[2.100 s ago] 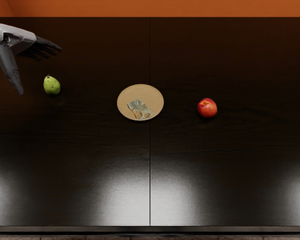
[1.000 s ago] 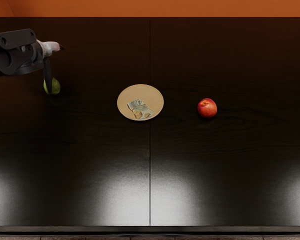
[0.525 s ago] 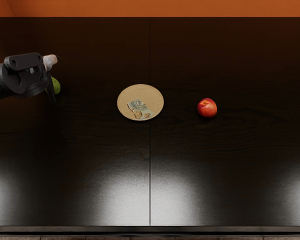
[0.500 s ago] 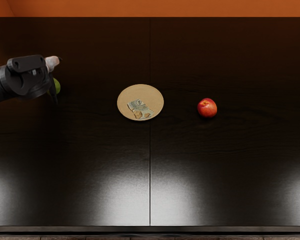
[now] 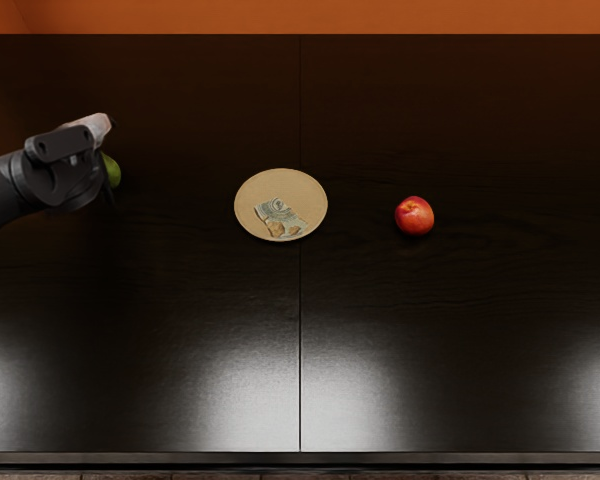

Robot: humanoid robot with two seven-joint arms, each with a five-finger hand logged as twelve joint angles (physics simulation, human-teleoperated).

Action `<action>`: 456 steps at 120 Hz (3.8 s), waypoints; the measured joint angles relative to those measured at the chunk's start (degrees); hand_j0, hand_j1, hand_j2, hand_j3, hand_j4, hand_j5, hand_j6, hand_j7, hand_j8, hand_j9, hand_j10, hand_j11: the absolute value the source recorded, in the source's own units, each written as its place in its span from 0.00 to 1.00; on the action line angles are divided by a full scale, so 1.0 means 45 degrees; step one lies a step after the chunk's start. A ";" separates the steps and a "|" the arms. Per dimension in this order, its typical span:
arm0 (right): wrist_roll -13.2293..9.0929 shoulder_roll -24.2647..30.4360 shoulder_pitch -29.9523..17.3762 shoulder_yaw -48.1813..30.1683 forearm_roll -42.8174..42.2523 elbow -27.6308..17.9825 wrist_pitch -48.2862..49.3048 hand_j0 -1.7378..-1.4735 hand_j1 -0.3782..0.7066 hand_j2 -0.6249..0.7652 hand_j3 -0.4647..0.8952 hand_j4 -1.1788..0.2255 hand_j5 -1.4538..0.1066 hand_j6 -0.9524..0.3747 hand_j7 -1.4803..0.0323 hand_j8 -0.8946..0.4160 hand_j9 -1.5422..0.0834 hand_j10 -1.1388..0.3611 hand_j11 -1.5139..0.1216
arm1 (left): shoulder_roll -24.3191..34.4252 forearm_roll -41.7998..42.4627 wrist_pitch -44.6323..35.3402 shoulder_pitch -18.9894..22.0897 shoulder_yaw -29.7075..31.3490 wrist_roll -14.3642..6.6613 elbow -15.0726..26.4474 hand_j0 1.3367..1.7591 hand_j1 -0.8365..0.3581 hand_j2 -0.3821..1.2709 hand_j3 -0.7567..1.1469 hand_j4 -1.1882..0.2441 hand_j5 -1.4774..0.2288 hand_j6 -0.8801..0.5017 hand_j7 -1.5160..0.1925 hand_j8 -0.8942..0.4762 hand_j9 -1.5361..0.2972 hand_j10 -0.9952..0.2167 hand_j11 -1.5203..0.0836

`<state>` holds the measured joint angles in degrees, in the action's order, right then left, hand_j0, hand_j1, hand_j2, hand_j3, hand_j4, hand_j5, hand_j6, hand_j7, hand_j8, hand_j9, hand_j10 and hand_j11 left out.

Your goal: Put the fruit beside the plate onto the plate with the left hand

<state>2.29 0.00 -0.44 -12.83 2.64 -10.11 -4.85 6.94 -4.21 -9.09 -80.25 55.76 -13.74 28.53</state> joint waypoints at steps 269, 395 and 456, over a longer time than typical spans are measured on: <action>0.0000 0.0000 0.0000 0.0000 0.0000 0.0000 0.0000 0.30 0.03 0.45 0.34 0.84 0.93 0.72 0.98 0.68 0.95 0.76 0.93 | -0.0098 0.0359 -0.0007 0.0880 0.0144 0.0480 -0.0773 0.76 0.54 0.29 0.40 0.51 0.52 0.31 0.55 0.32 0.52 0.45 0.58; 0.0000 0.0000 0.0000 0.0000 -0.0001 0.0000 0.0003 0.30 0.03 0.45 0.34 0.84 0.93 0.72 0.98 0.68 0.95 0.76 0.93 | -0.0070 0.1142 0.0222 -0.0274 -0.1378 0.0336 -0.0052 0.74 0.44 0.46 0.40 0.41 0.22 0.41 0.24 0.36 0.24 0.16 0.26; 0.0000 0.0000 -0.0002 0.0000 0.0000 0.0000 0.0001 0.30 0.03 0.45 0.34 0.84 0.93 0.72 0.98 0.68 0.95 0.76 0.93 | -0.0203 0.0859 0.1536 -0.1824 -0.7490 -0.0123 0.4595 0.74 0.44 0.52 0.40 0.35 0.19 0.39 0.22 0.36 0.23 0.15 0.25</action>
<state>2.29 0.00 -0.45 -12.83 2.64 -10.11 -4.85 6.03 -0.34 -2.18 -88.45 22.06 -14.29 49.21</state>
